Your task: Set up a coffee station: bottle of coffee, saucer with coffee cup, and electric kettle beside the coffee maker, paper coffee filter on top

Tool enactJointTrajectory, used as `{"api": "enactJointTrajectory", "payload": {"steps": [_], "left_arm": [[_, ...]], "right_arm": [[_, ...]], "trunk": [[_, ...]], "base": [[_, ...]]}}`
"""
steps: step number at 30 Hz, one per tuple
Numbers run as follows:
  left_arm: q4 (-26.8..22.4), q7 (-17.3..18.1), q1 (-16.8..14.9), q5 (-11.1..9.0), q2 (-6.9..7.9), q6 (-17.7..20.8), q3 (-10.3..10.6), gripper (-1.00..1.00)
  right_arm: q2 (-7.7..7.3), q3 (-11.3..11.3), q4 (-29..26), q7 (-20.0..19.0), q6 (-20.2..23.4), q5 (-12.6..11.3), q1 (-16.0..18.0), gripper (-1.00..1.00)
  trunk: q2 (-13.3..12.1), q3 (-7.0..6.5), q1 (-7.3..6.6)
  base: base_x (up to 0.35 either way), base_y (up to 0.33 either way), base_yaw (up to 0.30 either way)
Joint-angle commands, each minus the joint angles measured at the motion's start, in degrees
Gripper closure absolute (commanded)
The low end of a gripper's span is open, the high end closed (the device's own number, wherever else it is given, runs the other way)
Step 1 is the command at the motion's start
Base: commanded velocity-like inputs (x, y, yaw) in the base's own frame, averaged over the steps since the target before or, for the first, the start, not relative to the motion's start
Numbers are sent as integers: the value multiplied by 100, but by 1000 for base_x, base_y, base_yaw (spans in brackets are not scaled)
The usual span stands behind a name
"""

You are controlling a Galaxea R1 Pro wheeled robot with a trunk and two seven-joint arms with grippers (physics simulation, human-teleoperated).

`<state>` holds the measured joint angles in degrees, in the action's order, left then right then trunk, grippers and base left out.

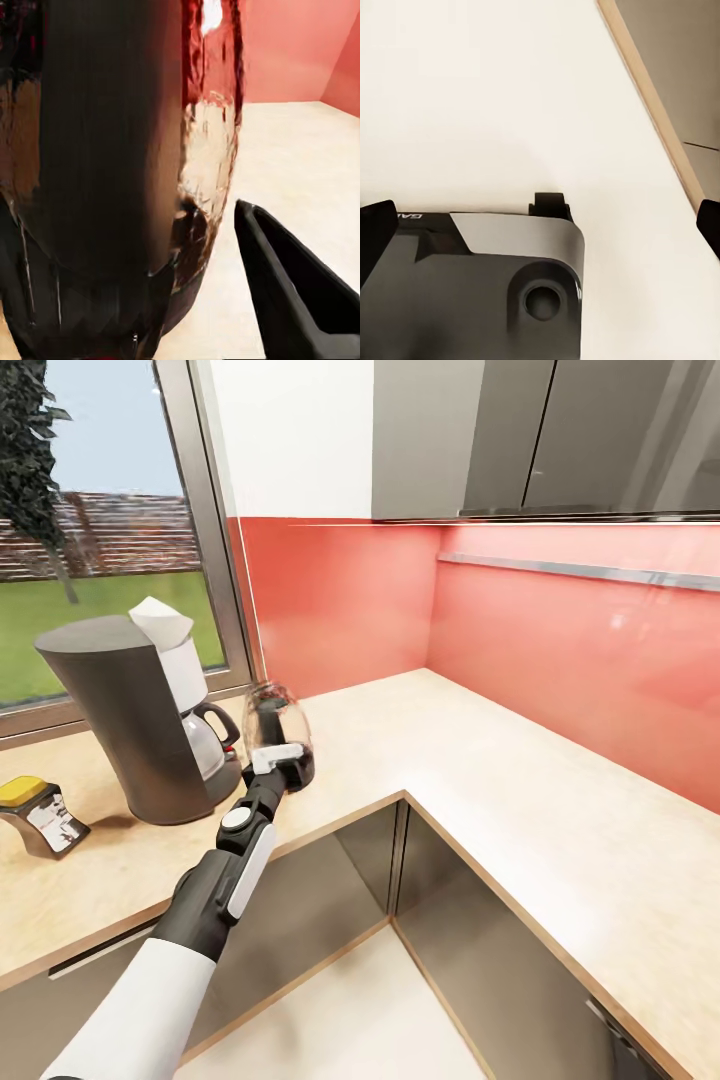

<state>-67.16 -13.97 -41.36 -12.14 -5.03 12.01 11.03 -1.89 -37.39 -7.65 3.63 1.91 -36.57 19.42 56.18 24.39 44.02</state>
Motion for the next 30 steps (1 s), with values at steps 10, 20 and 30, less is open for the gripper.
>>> {"api": "enactJointTrajectory", "payload": {"steps": [10, 20, 30], "left_arm": [[-11, -44, -4, -52, 2, 21, 13, -100], [-24, -51, -4, -52, 2, 12, 11, -100], [-41, -45, -4, -52, 2, 12, 13, -100]], "right_arm": [[-4, -49, -17, 33, 20, -44, 1, -100], [-4, -49, -17, 33, 20, -44, 1, -100], [-4, -49, -17, 32, 20, -44, 1, -100]], "trunk": [[4, 6, 0], [4, 6, 0], [4, 6, 0]], "base": [[0, 0, 0], [-54, 0, 0], [-188, 0, 0]]}}
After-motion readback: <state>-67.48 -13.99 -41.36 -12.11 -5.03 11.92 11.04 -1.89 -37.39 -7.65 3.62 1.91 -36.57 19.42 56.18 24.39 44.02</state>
